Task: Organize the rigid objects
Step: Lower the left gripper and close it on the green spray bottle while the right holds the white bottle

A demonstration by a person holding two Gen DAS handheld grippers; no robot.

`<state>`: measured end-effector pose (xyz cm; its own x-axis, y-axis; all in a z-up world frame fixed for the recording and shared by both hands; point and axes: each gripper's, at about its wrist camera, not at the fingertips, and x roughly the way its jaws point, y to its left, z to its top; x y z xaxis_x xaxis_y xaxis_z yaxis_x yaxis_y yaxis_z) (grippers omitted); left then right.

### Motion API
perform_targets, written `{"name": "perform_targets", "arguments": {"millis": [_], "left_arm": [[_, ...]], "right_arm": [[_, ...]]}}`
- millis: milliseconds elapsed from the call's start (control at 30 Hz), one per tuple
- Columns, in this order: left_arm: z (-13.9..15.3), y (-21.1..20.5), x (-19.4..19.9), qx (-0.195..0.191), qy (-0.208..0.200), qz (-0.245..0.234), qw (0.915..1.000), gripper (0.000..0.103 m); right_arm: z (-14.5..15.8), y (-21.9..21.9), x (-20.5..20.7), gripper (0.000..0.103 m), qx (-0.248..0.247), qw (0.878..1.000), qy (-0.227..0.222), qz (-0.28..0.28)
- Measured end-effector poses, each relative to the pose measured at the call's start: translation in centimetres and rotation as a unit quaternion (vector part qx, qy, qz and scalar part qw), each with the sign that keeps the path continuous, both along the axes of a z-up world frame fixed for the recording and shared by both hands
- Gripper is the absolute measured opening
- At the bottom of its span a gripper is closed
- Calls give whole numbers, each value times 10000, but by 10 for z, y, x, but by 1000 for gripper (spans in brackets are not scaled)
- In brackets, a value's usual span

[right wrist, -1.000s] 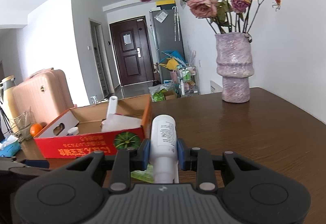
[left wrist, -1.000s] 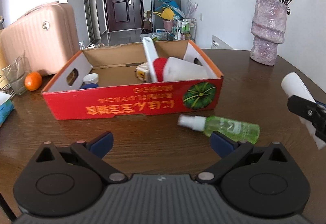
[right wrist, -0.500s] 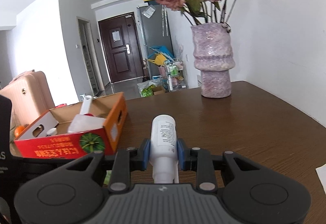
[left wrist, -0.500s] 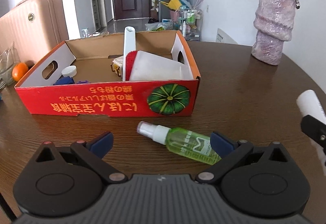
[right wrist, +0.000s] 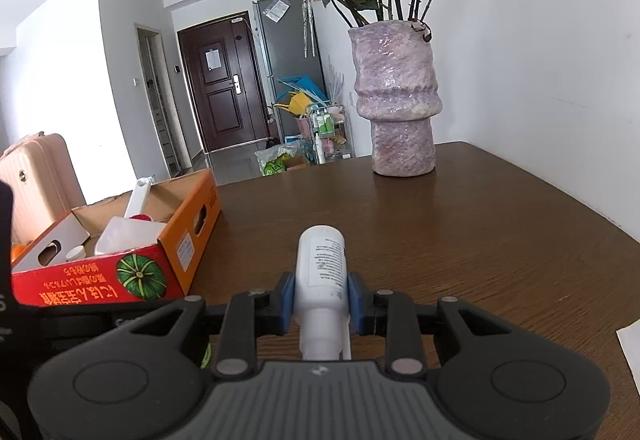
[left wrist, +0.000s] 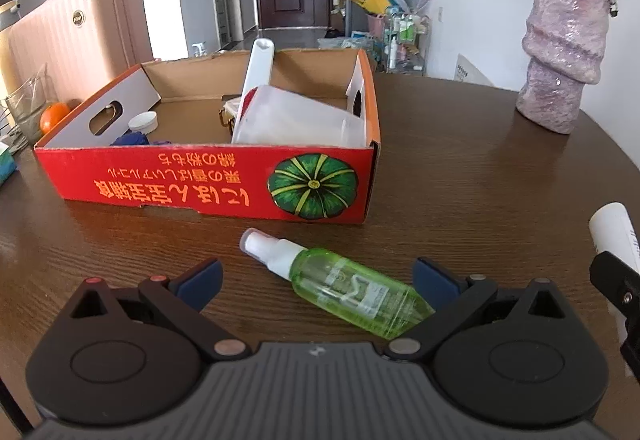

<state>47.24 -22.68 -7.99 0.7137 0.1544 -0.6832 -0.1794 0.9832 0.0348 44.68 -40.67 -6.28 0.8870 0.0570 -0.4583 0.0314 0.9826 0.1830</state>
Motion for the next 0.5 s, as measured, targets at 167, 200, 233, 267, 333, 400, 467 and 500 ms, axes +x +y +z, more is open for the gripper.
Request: {"name": "perform_targets", "arguments": {"millis": [167,200,233,267,333,400,467,500], "left_arm": [[-10,2,3,69,318,-1,9995,103],[-12,4,1,31,358,-7,9994,103],[-14,7,-1,5,408,-17,9992,103],[-15,10,-2,-2,461,-27,9989,103],[-18,14,-7,-24,537,-73,9985,102],[-18,19,-15,-16,560,-95,9984,102],[-16,22,-24,0,541,-150,9984,102],[-15,23,-30,21,536,-196,9984,99]], "right_arm": [[-3,-2,1,27,14,10000,62,-41],[-3,-2,0,27,16,10000,55,-39],[-2,-2,0,27,14,10000,41,-36],[-2,-2,0,27,10,10000,31,-32],[-2,-1,-1,27,-10,10000,23,-30],[-2,-1,-2,27,-24,10000,16,-29],[-1,0,-2,27,-35,10000,4,-23],[-1,0,-3,27,-40,10000,-2,-24]]}}
